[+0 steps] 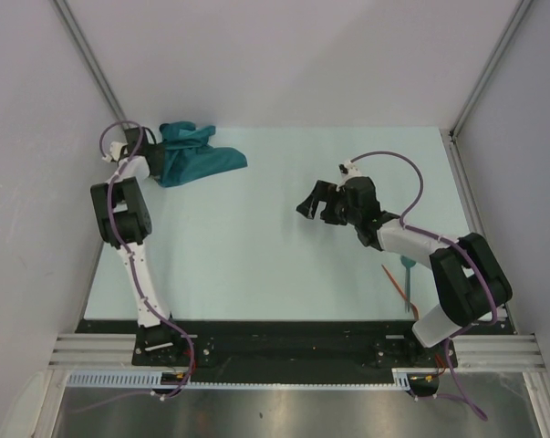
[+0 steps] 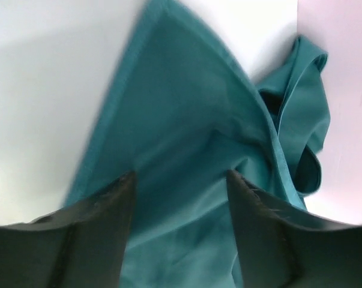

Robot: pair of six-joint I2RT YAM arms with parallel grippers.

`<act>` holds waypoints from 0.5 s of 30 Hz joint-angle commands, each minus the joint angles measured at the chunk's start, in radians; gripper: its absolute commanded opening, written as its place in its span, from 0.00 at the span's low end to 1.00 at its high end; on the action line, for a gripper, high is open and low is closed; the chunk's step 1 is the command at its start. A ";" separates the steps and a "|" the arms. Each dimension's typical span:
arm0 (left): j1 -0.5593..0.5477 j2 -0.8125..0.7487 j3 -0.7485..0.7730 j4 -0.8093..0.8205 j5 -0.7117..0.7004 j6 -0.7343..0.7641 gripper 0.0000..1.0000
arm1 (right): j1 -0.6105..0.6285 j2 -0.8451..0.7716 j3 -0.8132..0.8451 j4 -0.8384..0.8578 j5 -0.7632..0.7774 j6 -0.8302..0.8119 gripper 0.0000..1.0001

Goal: Fold the napkin into a case and place the utensils inside
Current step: Move the crumpled napkin to the corner of the board.

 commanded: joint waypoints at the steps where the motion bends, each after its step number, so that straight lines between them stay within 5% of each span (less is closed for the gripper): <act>1: -0.042 0.022 -0.044 0.031 0.083 0.006 0.49 | -0.016 -0.018 -0.003 0.038 -0.008 0.006 1.00; 7: -0.073 -0.044 -0.203 0.126 0.169 0.074 0.06 | -0.017 -0.026 -0.004 0.020 -0.002 0.013 1.00; 11: -0.113 -0.136 -0.412 0.130 0.207 0.103 0.00 | -0.017 -0.052 -0.025 -0.017 0.012 0.003 1.00; 15: -0.217 -0.342 -0.716 0.326 0.259 0.073 0.00 | -0.016 -0.076 -0.043 -0.046 0.034 -0.016 1.00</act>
